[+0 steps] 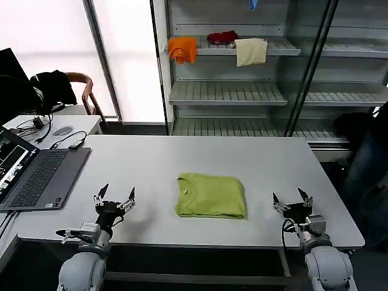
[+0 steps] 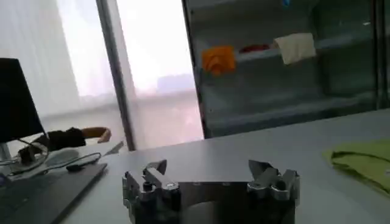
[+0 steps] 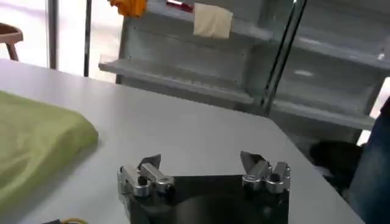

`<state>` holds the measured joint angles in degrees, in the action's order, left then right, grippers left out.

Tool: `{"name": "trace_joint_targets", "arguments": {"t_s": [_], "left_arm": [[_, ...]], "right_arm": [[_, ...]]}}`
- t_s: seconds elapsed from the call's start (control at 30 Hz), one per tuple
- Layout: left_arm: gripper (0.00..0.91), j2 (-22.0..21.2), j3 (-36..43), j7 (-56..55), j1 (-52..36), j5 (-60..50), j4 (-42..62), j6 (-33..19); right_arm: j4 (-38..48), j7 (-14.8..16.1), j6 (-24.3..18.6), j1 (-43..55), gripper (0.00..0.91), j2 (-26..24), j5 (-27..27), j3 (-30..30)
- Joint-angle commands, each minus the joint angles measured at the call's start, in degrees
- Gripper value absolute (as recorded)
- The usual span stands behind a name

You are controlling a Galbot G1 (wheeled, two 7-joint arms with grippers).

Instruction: Fold and organize the clothes.

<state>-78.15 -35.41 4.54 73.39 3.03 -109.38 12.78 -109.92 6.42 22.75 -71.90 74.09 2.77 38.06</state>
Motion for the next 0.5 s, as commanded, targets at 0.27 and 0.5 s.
{"name": "trace_joint_targets", "arguments": {"t_s": [0.27, 0.5], "left_arm": [[0.907, 0.2, -0.4, 0.0, 0.3, 0.5, -0.6, 0.3], [0.907, 0.2, 0.0, -0.2, 0.3, 1.4, -0.6, 1.7]], "right_arm": [[-0.3, 0.8, -2.9, -0.4, 0.907, -0.2, -0.5, 0.0], [-0.6, -0.5, -1.4, -0.7, 0.907, 0.2, 2.5, -0.7]]}}
